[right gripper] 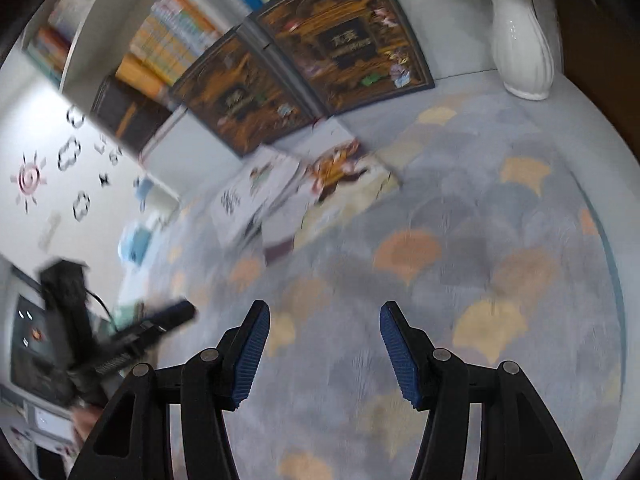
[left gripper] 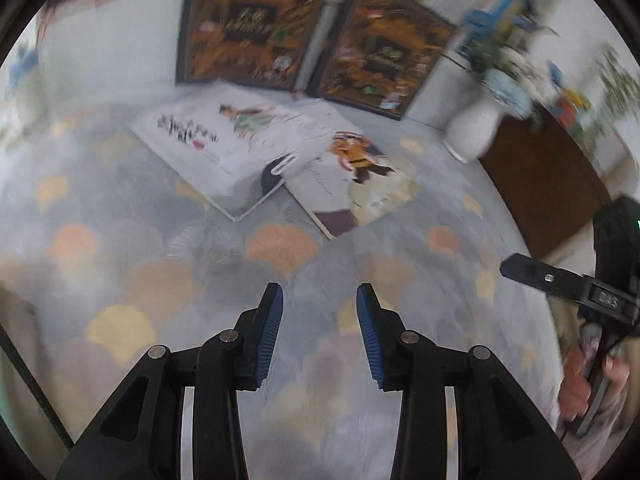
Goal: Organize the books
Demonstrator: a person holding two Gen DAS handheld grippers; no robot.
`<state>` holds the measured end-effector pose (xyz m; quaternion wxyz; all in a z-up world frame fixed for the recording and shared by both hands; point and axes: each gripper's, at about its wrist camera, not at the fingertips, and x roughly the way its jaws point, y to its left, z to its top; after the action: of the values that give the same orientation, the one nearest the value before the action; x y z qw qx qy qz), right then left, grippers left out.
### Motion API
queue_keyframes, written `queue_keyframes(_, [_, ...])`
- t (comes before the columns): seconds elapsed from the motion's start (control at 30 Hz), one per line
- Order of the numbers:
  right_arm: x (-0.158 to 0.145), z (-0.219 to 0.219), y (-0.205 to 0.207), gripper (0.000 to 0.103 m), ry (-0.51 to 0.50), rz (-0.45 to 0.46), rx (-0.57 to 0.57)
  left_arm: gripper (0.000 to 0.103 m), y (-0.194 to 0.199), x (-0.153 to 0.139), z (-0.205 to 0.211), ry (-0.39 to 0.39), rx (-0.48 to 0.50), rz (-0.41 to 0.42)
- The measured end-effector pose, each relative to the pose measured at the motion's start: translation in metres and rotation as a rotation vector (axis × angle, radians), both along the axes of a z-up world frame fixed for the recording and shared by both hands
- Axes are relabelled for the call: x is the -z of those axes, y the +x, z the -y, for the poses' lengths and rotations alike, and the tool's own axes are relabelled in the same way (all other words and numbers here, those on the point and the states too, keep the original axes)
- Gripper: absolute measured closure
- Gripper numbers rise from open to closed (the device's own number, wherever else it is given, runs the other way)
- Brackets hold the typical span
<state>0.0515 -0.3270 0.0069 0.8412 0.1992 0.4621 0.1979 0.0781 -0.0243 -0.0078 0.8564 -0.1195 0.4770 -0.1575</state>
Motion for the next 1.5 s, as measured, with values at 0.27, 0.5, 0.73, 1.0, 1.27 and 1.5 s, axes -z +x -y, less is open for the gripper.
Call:
queue_keyframes(0.27, [-0.009,-0.047,0.103,0.047,0.018,0.114,-0.038,0.067,0.058,0.026,-0.054,-0.110,-0.292,-0.033])
queue_keyframes(0.5, [0.017,-0.107,0.203,0.047,-0.107,0.074,-0.046,0.060,0.081,0.050,-0.071,-0.197,-0.317,0.010])
queue_keyframes(0.73, [0.049,-0.158,0.243,0.043,-0.190,0.000,-0.240,0.058,0.090,0.055,-0.072,-0.191,-0.231,0.036])
queue_keyframes(1.0, [0.046,-0.165,0.203,0.033,-0.301,-0.026,-0.272,0.058,0.091,0.051,-0.055,-0.006,-0.175,0.036])
queue_keyframes(1.27, [0.045,-0.111,0.147,0.034,-0.130,-0.131,-0.192,0.058,0.072,0.043,-0.039,0.046,-0.084,-0.007])
queue_keyframes(1.5, [0.049,-0.094,0.079,0.034,-0.057,-0.199,-0.178,0.058,0.007,0.045,-0.031,0.011,0.020,-0.043])
